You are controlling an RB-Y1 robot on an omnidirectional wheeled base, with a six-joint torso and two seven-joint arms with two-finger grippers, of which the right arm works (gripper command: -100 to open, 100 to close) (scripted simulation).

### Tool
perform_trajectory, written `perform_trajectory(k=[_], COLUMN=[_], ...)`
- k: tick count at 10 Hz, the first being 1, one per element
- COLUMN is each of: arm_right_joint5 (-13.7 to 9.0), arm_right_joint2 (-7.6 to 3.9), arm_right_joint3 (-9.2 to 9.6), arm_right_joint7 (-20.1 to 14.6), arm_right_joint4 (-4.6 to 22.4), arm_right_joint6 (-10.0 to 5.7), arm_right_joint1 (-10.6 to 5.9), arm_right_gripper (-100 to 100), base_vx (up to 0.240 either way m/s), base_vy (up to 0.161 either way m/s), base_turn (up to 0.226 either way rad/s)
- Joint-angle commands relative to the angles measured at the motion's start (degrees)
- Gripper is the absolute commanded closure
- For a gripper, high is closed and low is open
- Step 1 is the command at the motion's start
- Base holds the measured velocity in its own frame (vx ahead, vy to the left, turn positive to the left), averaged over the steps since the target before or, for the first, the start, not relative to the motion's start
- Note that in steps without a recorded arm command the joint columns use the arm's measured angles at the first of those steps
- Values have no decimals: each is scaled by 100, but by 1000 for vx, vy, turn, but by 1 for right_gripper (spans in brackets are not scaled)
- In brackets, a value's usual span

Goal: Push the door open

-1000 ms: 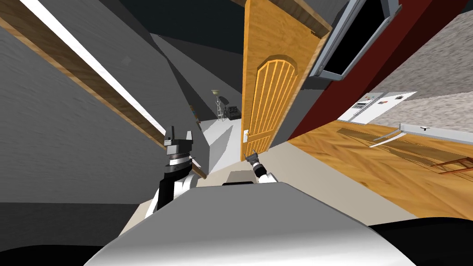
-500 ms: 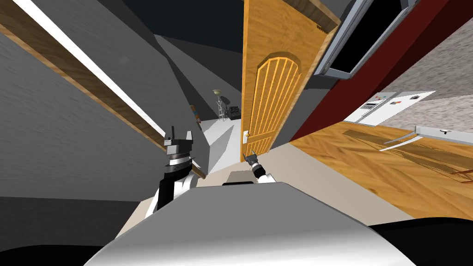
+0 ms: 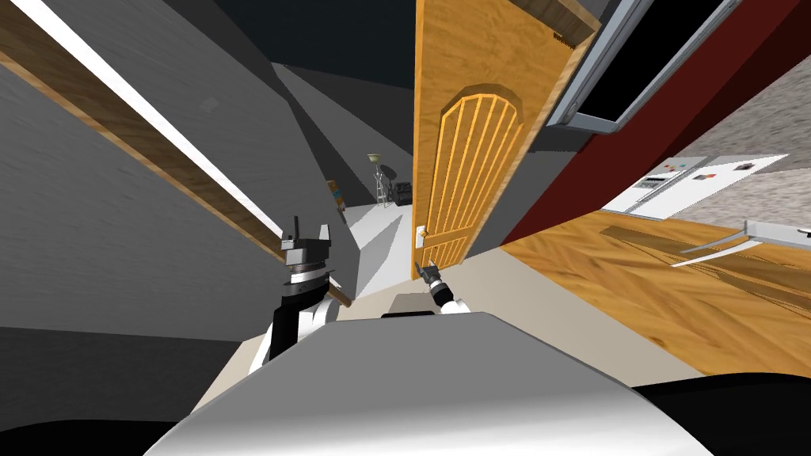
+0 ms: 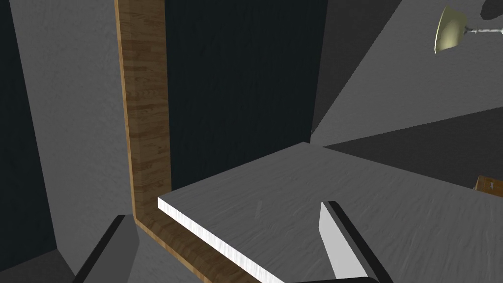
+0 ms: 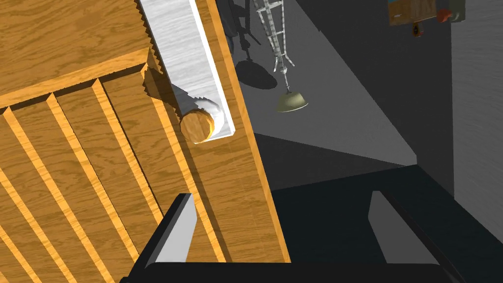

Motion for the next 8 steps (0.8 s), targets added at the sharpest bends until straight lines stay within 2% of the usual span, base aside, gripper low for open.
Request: perform_trajectory(k=[1, 3, 4, 8], arm_right_joint5=[-286, -634, -681, -1356], arm_right_joint2=[19, 55, 55, 139], arm_right_joint3=[31, 70, 70, 140], arm_right_joint7=[-251, -563, -563, -1116], arm_right_joint4=[54, 135, 135, 278], arm_right_joint6=[78, 183, 183, 369], arm_right_joint1=[-9, -18, -18, -33], arm_right_gripper=[-100, -100, -100, -100], base_vx=[51, 56, 34, 43], base_vy=[-78, -80, -64, -71], base_turn=[68, 78, 18, 57])
